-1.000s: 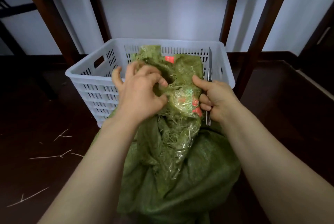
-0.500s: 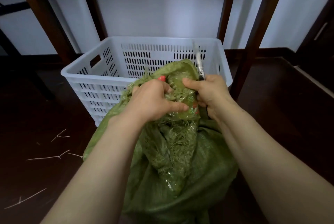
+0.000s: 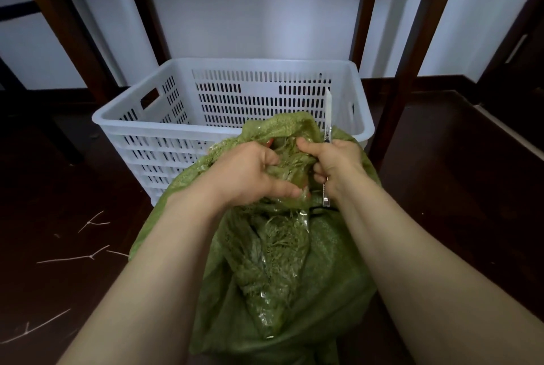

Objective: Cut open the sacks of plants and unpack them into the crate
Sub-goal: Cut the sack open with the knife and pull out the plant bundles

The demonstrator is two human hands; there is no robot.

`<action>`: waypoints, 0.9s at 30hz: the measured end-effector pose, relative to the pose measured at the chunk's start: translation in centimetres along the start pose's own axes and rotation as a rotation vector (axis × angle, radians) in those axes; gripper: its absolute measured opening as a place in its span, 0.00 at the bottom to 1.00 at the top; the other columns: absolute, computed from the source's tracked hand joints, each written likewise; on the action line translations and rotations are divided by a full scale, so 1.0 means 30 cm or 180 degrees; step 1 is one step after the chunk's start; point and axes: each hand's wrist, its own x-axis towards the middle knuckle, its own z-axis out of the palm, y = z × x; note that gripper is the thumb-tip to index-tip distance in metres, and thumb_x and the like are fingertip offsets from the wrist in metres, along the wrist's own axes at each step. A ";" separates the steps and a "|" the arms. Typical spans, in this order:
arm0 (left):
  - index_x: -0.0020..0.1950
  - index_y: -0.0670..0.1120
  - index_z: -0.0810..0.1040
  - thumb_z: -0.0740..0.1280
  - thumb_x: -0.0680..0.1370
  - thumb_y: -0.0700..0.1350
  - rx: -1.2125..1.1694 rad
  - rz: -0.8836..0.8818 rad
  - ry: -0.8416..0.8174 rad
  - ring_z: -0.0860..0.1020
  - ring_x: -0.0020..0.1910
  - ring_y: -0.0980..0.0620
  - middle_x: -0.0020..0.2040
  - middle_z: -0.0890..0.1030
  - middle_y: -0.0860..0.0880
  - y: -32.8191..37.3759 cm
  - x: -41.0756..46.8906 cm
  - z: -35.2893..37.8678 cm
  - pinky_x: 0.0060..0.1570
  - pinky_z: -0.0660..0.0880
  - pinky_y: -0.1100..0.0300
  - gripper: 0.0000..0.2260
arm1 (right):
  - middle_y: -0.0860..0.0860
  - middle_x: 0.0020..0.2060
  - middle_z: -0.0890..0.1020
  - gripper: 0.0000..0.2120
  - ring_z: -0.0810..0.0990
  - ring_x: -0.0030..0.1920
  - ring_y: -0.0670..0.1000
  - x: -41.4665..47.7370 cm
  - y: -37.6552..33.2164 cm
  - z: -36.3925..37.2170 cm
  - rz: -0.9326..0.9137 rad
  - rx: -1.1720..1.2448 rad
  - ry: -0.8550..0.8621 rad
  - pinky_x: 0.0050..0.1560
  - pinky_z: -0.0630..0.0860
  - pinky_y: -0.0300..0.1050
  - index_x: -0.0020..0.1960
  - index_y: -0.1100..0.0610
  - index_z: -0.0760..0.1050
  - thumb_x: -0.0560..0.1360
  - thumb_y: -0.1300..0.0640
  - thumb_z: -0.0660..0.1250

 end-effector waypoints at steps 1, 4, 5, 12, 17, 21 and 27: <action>0.33 0.52 0.78 0.76 0.63 0.57 0.0045 0.0032 0.0089 0.75 0.34 0.54 0.30 0.78 0.58 -0.011 0.001 -0.006 0.40 0.71 0.61 0.11 | 0.52 0.31 0.77 0.14 0.64 0.19 0.43 0.002 -0.007 -0.007 -0.0016 0.0020 -0.0073 0.16 0.59 0.32 0.46 0.59 0.72 0.68 0.60 0.76; 0.34 0.57 0.77 0.74 0.63 0.59 0.0399 0.0159 0.0344 0.76 0.52 0.50 0.45 0.80 0.56 -0.042 0.001 -0.024 0.63 0.67 0.49 0.10 | 0.50 0.25 0.73 0.12 0.60 0.15 0.42 -0.006 -0.023 -0.027 0.0058 -0.0202 -0.0550 0.16 0.56 0.33 0.43 0.59 0.71 0.70 0.58 0.74; 0.38 0.55 0.80 0.74 0.64 0.58 0.0522 0.0199 0.0467 0.75 0.58 0.50 0.50 0.81 0.55 -0.048 0.002 -0.029 0.69 0.59 0.47 0.10 | 0.50 0.24 0.73 0.11 0.59 0.15 0.42 -0.008 -0.028 -0.033 0.0112 -0.0276 -0.0715 0.17 0.55 0.32 0.43 0.59 0.71 0.71 0.58 0.73; 0.51 0.51 0.79 0.77 0.67 0.49 -0.0028 -0.0299 0.0565 0.74 0.61 0.46 0.39 0.73 0.57 -0.016 0.002 -0.038 0.72 0.56 0.41 0.16 | 0.48 0.30 0.76 0.07 0.60 0.17 0.43 -0.028 -0.073 -0.047 0.0105 -0.0089 -0.1463 0.17 0.55 0.32 0.41 0.57 0.72 0.71 0.56 0.70; 0.42 0.46 0.82 0.74 0.68 0.53 -0.1266 -0.0261 0.0413 0.77 0.41 0.48 0.33 0.79 0.50 -0.027 -0.006 -0.033 0.55 0.74 0.45 0.11 | 0.47 0.21 0.74 0.10 0.61 0.16 0.42 -0.064 -0.086 -0.027 -0.0272 -0.0545 -0.1138 0.17 0.57 0.33 0.40 0.58 0.74 0.68 0.58 0.75; 0.43 0.39 0.82 0.73 0.71 0.43 -0.1477 -0.0108 0.0128 0.77 0.35 0.54 0.37 0.82 0.42 -0.011 -0.008 -0.033 0.44 0.76 0.60 0.08 | 0.45 0.18 0.74 0.08 0.64 0.15 0.40 -0.076 -0.087 -0.006 -0.0495 -0.0271 -0.0753 0.16 0.59 0.32 0.41 0.58 0.74 0.71 0.60 0.74; 0.44 0.35 0.80 0.73 0.71 0.42 -0.1537 -0.0082 -0.0191 0.76 0.35 0.50 0.37 0.80 0.43 -0.011 0.005 -0.008 0.42 0.74 0.59 0.10 | 0.46 0.19 0.73 0.10 0.61 0.15 0.41 -0.055 -0.071 -0.004 -0.0321 0.0286 -0.0710 0.15 0.56 0.32 0.41 0.58 0.71 0.71 0.61 0.73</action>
